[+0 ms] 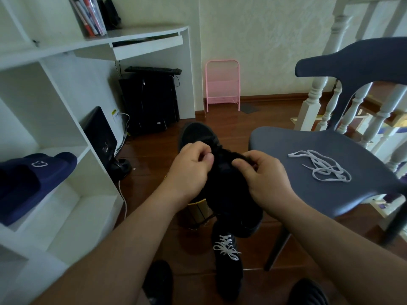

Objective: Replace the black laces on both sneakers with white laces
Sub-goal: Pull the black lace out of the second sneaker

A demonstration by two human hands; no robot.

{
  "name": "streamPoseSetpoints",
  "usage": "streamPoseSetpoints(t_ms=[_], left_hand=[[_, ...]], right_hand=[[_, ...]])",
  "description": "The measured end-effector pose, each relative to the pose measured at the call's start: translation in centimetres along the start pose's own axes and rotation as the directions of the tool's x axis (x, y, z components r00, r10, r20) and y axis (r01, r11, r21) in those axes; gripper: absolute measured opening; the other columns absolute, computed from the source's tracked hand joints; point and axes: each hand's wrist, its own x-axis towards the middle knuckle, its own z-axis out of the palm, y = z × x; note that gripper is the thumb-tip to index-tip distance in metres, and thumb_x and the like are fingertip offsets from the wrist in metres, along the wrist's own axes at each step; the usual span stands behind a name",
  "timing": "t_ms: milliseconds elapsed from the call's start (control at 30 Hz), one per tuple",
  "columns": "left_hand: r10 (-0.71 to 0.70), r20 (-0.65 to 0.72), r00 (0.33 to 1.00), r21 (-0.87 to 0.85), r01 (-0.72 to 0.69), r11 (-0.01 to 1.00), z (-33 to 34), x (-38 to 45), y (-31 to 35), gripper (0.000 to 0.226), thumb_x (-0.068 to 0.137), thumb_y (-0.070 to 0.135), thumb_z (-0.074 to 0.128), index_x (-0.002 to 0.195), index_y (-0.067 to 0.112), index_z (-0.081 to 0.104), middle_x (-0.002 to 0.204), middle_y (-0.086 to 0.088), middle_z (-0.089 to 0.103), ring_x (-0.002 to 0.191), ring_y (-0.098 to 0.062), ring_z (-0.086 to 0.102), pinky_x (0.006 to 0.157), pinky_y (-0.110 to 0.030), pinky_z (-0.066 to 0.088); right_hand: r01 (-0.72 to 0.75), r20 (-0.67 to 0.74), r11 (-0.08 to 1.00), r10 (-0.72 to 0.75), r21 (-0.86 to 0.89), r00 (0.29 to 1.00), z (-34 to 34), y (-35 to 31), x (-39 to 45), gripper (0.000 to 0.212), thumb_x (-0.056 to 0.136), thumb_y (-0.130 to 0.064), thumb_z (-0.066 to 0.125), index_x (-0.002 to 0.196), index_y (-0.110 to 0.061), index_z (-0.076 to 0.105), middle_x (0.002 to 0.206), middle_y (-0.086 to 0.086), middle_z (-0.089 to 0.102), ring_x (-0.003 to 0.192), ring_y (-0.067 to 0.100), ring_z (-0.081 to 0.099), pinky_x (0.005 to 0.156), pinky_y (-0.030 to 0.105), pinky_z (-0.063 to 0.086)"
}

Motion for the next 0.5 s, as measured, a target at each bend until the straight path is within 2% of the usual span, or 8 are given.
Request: streamPoseSetpoints(t_ms=[33, 100, 167, 233, 300, 400, 467, 500], left_hand=[[-0.031, 0.031, 0.999, -0.253, 0.038, 0.967, -0.1, -0.2, 0.2, 0.022, 0.11, 0.016, 0.049, 0.092, 0.025, 0.059, 0.098, 0.002, 0.061, 0.091, -0.017, 0.06, 0.08, -0.033, 0.049], [-0.051, 0.115, 0.992, -0.651, 0.114, 0.751, -0.4, -0.4, 0.7, 0.026, 0.111, 0.011, 0.044, 0.092, 0.016, 0.062, 0.086, -0.001, 0.064, 0.079, -0.016, 0.063, 0.073, -0.03, 0.055], [-0.049, 0.104, 0.993, -0.719, 0.109, 0.687, -1.1, -0.3, 0.6, 0.033, 0.111, 0.019, 0.042, 0.085, 0.015, 0.061, 0.077, 0.002, 0.06, 0.07, -0.012, 0.055, 0.071, -0.027, 0.049], [-0.039, 0.081, 0.996, -0.584, 0.079, 0.808, -1.4, -0.1, 0.1, 0.036, 0.11, 0.03, 0.047, 0.077, 0.018, 0.055, 0.071, 0.004, 0.054, 0.066, -0.011, 0.05, 0.073, -0.033, 0.04], [-0.02, 0.092, 0.996, -0.233, 0.041, 0.972, -1.4, -0.4, -0.1, 0.031, 0.104, 0.042, 0.059, 0.08, 0.022, 0.059, 0.075, 0.007, 0.062, 0.07, -0.01, 0.06, 0.073, -0.036, 0.046], [0.055, 0.041, 0.998, 0.259, -0.064, 0.964, -0.8, -0.9, 0.1, 0.019, 0.096, 0.057, 0.065, 0.098, 0.038, 0.065, 0.09, 0.015, 0.068, 0.086, 0.0, 0.065, 0.07, -0.029, 0.053], [0.13, -0.035, 0.991, 0.291, -0.114, 0.95, -0.7, -0.8, 0.4, 0.014, 0.102, 0.049, 0.061, 0.101, 0.039, 0.07, 0.091, 0.017, 0.071, 0.088, 0.002, 0.065, 0.076, -0.032, 0.056], [0.133, -0.062, 0.989, 0.205, -0.118, 0.972, -0.4, -0.6, 0.3, 0.015, 0.105, 0.043, 0.06, 0.098, 0.036, 0.073, 0.088, 0.016, 0.073, 0.086, 0.001, 0.066, 0.077, -0.032, 0.056]], right_hand=[[0.024, 0.036, 0.999, -0.022, -0.034, 0.999, 0.0, 0.0, -0.1, 0.008, 0.096, -0.035, 0.071, 0.092, -0.03, 0.074, 0.077, -0.017, 0.071, 0.076, -0.003, 0.065, 0.06, 0.013, 0.048], [0.051, 0.076, 0.996, -0.045, -0.077, 0.996, -0.2, 0.3, 0.1, 0.006, 0.095, -0.033, 0.074, 0.096, -0.027, 0.076, 0.083, -0.014, 0.073, 0.081, -0.002, 0.067, 0.068, 0.021, 0.056], [0.045, 0.032, 0.996, -0.043, -0.073, 0.999, -0.6, 0.2, 0.4, 0.007, 0.096, -0.033, 0.072, 0.092, -0.028, 0.076, 0.082, -0.016, 0.073, 0.081, -0.004, 0.067, 0.066, 0.02, 0.055], [0.067, -0.052, 0.995, -0.071, -0.069, 0.996, -1.1, -0.2, 0.6, 0.011, 0.097, -0.034, 0.071, 0.086, -0.037, 0.072, 0.078, -0.021, 0.071, 0.082, -0.009, 0.065, 0.063, 0.01, 0.046], [0.117, -0.086, 0.99, -0.124, -0.085, 0.989, -1.3, -0.5, 0.5, 0.012, 0.097, -0.033, 0.071, 0.086, -0.04, 0.071, 0.078, -0.023, 0.068, 0.082, -0.013, 0.062, 0.062, 0.004, 0.042], [0.173, -0.12, 0.97, -0.195, -0.17, 0.973, -1.1, -0.5, 0.3, 0.007, 0.096, -0.033, 0.072, 0.09, -0.032, 0.075, 0.081, -0.021, 0.067, 0.085, -0.01, 0.061, 0.065, 0.002, 0.04], [0.195, -0.156, 0.958, -0.23, -0.213, 0.961, -1.0, -0.3, 0.4, 0.008, 0.095, -0.034, 0.072, 0.09, -0.029, 0.076, 0.081, -0.02, 0.067, 0.084, -0.008, 0.062, 0.065, 0.003, 0.039], [0.194, -0.167, 0.96, -0.229, -0.201, 0.959, -1.1, -0.3, 0.5, 0.008, 0.095, -0.035, 0.073, 0.088, -0.03, 0.076, 0.078, -0.021, 0.067, 0.082, -0.008, 0.062, 0.064, 0.003, 0.039]])
